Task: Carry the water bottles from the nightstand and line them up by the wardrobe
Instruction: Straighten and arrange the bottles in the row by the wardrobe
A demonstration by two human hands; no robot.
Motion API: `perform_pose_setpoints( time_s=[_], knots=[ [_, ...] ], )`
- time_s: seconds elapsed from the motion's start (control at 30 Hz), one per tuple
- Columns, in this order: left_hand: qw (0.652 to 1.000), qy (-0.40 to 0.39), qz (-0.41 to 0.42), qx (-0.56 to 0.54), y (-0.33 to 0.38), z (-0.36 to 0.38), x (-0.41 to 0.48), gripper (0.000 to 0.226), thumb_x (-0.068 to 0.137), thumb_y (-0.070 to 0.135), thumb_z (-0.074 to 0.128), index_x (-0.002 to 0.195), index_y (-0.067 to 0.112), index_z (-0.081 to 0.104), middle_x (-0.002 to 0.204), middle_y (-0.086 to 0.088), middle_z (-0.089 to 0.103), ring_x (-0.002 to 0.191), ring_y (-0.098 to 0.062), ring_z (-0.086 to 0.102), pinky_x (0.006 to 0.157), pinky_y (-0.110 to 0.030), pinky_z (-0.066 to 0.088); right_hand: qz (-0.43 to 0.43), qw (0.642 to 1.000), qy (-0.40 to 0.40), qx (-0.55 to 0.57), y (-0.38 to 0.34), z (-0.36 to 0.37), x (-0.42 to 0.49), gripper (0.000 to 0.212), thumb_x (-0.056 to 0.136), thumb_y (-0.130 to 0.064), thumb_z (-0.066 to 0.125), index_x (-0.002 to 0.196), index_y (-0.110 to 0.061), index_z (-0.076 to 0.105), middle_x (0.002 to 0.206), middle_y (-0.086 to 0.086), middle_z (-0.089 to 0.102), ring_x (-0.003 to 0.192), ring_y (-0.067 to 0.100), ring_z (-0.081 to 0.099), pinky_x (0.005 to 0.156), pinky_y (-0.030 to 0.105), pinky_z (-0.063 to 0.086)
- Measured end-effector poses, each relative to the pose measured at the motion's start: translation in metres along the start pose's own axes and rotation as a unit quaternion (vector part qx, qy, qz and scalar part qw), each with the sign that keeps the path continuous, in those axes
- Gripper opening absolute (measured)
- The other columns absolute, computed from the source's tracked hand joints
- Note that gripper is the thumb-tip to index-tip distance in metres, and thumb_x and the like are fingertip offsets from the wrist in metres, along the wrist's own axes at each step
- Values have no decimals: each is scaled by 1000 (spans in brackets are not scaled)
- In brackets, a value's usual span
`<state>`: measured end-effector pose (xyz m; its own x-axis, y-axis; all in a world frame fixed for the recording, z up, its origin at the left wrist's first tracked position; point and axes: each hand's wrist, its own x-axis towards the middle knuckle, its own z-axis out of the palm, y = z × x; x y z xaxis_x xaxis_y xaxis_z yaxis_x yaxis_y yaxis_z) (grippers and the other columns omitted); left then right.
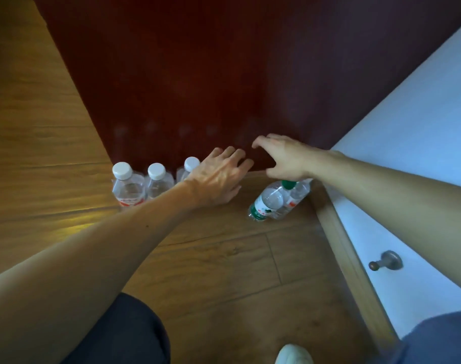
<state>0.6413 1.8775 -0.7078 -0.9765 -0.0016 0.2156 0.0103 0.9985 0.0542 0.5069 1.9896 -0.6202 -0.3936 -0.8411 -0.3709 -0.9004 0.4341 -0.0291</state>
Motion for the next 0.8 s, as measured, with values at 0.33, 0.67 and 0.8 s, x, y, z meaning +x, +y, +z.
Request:
perform_pose_setpoints(
  time_s=[0.33,0.67,0.8],
  knots=[
    [993,-37,-25,-113,57,24,52,58,85,40,63,134,16,43,126,-5,53,114,-24,52,94,-40,44,115,993,-25,8,91,4,-91,50,88,-21,66,135,-16,48,131,9,53,125,27,47,103,38,41],
    [979,-92,-57,-172,38,36,70,73,81,44,72,143,21,38,131,-3,50,119,-24,52,100,-44,45,54,995,-63,50,138,21,-57,52,86,-19,69,133,-14,47,128,10,51,118,27,51,94,32,42],
    [969,-154,-69,-179,48,32,96,95,73,45,80,149,33,24,141,1,37,124,-19,47,103,-37,44,2,995,-95,29,158,29,-30,78,83,-38,75,146,-13,37,139,10,45,130,27,46,105,35,41]
  ],
)
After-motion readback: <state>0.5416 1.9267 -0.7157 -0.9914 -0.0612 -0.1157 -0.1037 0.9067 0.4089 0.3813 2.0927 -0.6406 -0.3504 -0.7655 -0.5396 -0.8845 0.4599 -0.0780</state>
